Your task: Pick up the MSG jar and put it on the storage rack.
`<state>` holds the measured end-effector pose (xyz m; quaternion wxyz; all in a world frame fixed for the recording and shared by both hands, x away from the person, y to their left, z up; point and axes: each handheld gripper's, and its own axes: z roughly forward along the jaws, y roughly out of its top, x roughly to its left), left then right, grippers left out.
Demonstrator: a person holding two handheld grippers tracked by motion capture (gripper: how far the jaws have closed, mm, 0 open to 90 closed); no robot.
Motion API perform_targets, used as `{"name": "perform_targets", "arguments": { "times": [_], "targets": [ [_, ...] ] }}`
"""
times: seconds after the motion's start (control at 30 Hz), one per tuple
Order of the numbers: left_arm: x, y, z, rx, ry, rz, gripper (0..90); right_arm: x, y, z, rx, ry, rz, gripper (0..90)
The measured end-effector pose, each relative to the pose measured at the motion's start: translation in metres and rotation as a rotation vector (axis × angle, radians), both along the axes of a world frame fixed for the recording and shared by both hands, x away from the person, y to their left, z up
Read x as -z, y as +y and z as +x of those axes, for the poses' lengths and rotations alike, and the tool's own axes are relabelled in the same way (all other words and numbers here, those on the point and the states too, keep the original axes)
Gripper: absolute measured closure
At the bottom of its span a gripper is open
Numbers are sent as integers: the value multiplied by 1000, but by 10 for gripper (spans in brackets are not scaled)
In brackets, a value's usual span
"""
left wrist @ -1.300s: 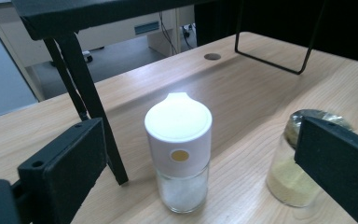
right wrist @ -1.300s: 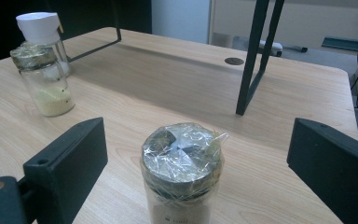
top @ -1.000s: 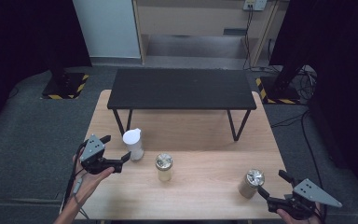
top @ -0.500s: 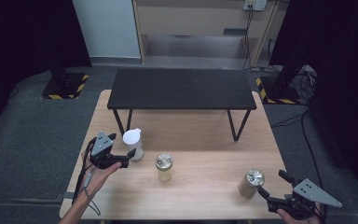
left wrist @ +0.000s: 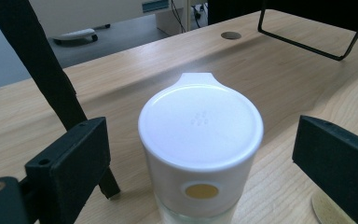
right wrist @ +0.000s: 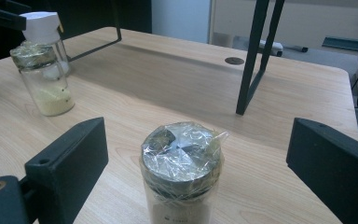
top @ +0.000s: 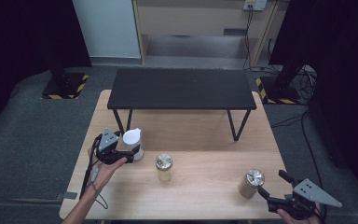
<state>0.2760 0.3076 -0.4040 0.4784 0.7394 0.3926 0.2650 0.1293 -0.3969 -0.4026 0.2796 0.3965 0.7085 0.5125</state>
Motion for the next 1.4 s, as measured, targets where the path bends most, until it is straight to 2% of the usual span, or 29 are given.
{"name": "perform_targets", "arguments": {
  "times": [0.2,0.53,0.8,0.93,1.0,1.4],
  "targets": [
    [7,-4,3,-22,-3,-4,45,0,0,0,0,-2,0,61],
    [14,-8,7,-22,-1,-16,82,0,0,0,0,0,-2,63],
    [23,-8,9,-28,0,-26,169,0,0,0,1,3,-1,63],
    [27,-9,6,-34,-21,-48,239,0,0,0,1,3,-1,63],
    [28,-11,5,-33,-36,-35,288,0,0,1,2,3,-1,63],
    [28,-9,5,-30,-36,-48,296,1,0,1,0,0,-2,64]
  ]
}}
